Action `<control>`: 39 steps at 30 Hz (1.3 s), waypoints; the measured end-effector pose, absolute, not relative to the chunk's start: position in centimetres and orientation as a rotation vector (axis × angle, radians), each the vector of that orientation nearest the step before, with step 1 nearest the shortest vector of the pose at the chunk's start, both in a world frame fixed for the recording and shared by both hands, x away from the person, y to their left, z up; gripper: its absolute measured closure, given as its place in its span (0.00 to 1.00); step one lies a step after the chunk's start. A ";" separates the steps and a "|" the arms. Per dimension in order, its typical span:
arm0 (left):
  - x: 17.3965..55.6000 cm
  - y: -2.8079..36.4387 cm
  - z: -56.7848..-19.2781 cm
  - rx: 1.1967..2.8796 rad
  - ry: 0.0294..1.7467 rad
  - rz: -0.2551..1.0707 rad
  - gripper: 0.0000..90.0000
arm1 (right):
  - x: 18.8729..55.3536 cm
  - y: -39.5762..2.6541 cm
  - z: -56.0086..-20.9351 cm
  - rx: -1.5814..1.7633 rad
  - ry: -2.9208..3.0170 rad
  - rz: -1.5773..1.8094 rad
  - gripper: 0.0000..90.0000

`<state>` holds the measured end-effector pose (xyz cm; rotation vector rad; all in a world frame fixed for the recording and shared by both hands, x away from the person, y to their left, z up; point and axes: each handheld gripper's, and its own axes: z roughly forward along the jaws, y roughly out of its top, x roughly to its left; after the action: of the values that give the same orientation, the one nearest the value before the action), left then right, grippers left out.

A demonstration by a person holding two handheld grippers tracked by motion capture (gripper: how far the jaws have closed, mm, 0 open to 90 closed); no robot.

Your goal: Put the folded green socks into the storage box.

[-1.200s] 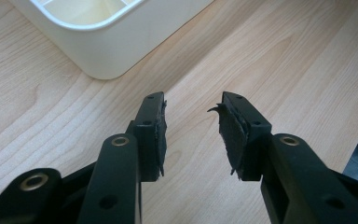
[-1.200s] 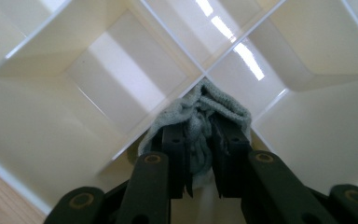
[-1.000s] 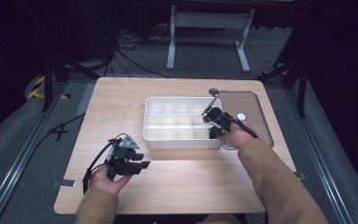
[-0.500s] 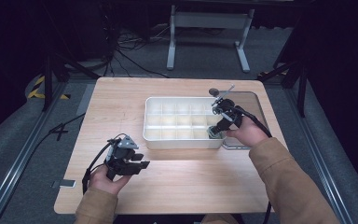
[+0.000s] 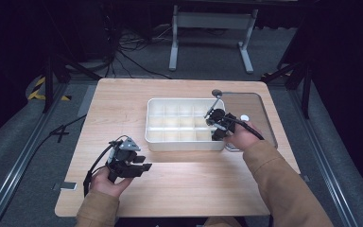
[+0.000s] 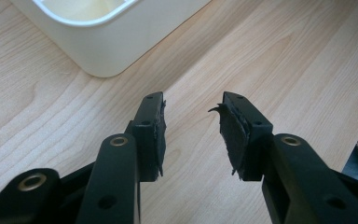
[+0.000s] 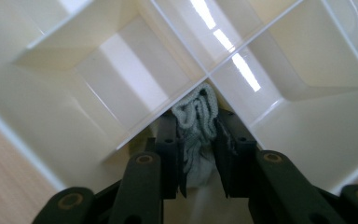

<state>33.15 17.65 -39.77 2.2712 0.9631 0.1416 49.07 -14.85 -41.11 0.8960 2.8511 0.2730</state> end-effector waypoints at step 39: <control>31.9 16.2 -38.2 2.294 0.813 0.133 0.64 | 38.1 -22.6 -34.1 0.784 2.656 1.132 0.46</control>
<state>31.90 16.24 -38.25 2.2936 0.8126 0.1331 38.10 -22.62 -34.09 0.7837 2.6556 1.1319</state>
